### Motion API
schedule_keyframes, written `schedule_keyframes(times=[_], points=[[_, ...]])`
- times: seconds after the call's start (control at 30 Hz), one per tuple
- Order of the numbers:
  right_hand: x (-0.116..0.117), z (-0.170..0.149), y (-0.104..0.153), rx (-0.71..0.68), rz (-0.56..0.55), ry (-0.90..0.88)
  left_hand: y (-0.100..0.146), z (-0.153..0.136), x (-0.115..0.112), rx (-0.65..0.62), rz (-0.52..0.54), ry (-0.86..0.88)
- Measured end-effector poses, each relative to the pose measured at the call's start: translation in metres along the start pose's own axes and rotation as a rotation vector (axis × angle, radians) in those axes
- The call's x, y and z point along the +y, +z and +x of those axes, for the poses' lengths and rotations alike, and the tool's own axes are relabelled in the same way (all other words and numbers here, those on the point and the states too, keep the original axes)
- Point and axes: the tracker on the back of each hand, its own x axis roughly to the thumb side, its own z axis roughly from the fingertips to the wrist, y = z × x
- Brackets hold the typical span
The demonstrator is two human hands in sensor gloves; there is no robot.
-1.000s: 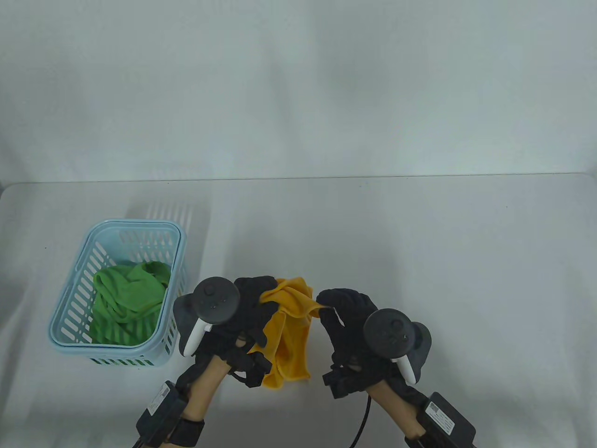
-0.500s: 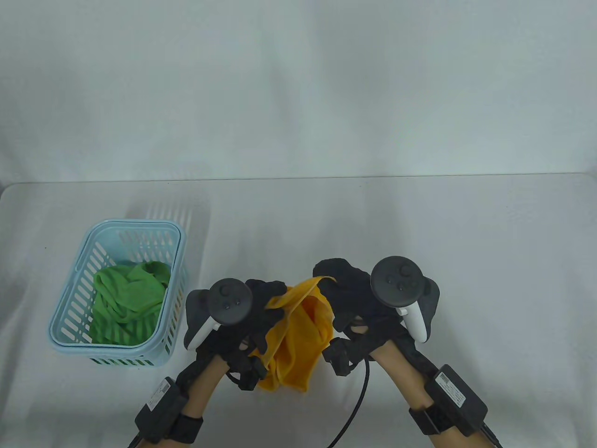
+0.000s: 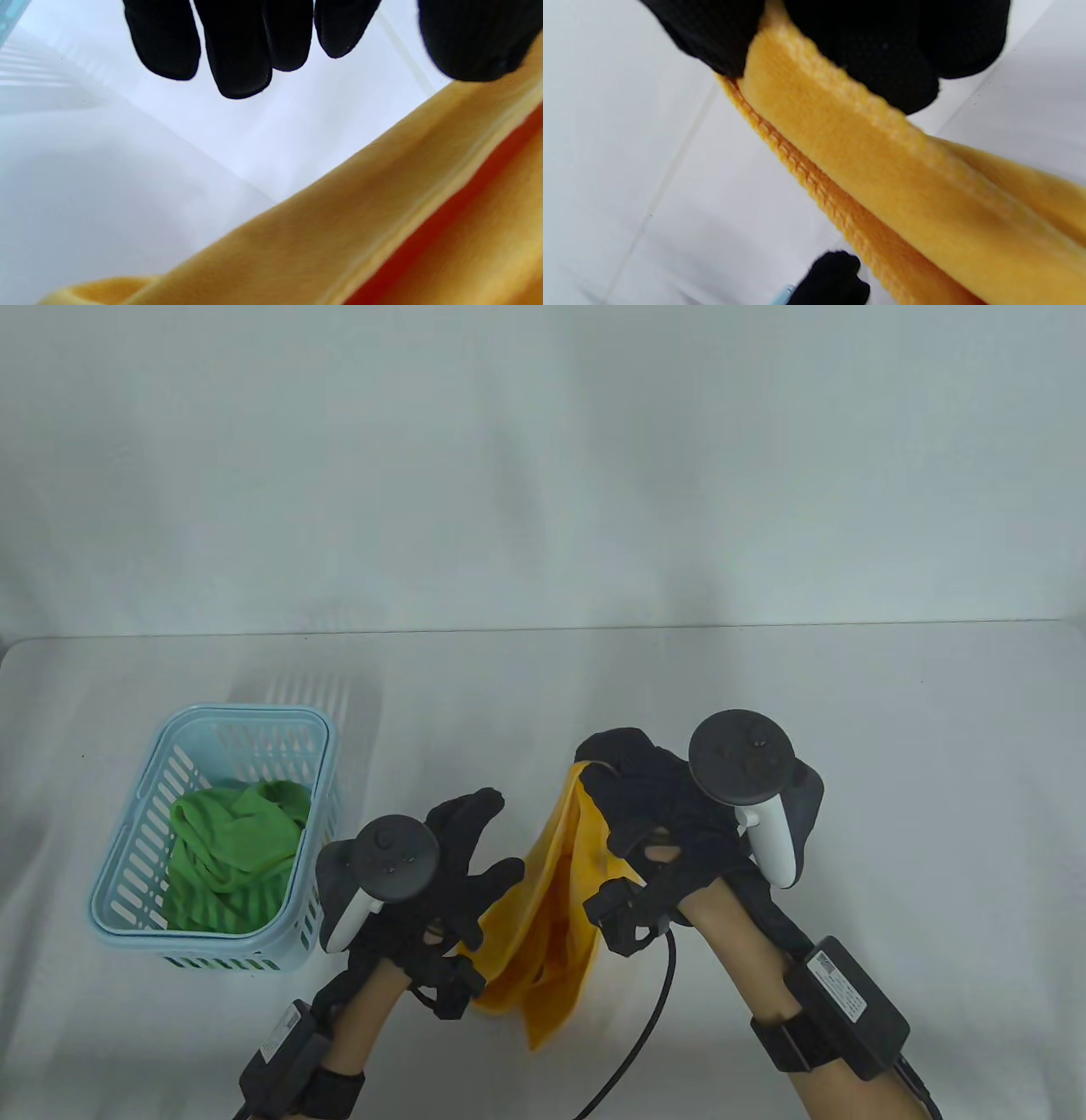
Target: Roll square towel into towel roll
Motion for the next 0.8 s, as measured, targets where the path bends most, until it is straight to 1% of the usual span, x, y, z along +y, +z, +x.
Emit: schedule_keyframes(times=[0.13, 0.27, 0.43, 0.57, 0.67, 0.73, 0.8], points=[[-0.017, 0.016, 0.001, -0.005, -0.025, -0.067, 0.003, -0.001, 0.005, -0.003, 0.016, 0.027], [-0.029, 0.031, 0.002, -0.006, -0.044, -0.111, 0.004, 0.000, 0.005, -0.009, 0.004, 0.055], [-0.039, 0.045, 0.002, -0.036, -0.065, -0.119, 0.004, 0.003, 0.002, -0.028, -0.013, 0.057], [-0.048, 0.056, 0.002, -0.049, -0.110, -0.152, 0.007, 0.009, 0.001, -0.053, -0.027, 0.052], [-0.054, 0.061, 0.002, -0.055, -0.142, -0.176, 0.008, 0.014, -0.003, -0.074, -0.055, 0.046], [-0.057, 0.064, 0.003, -0.080, -0.147, -0.205, 0.008, 0.019, -0.013, -0.108, -0.111, 0.025], [-0.057, 0.066, 0.003, -0.098, -0.147, -0.216, 0.008, 0.023, -0.026, -0.117, -0.153, 0.012]])
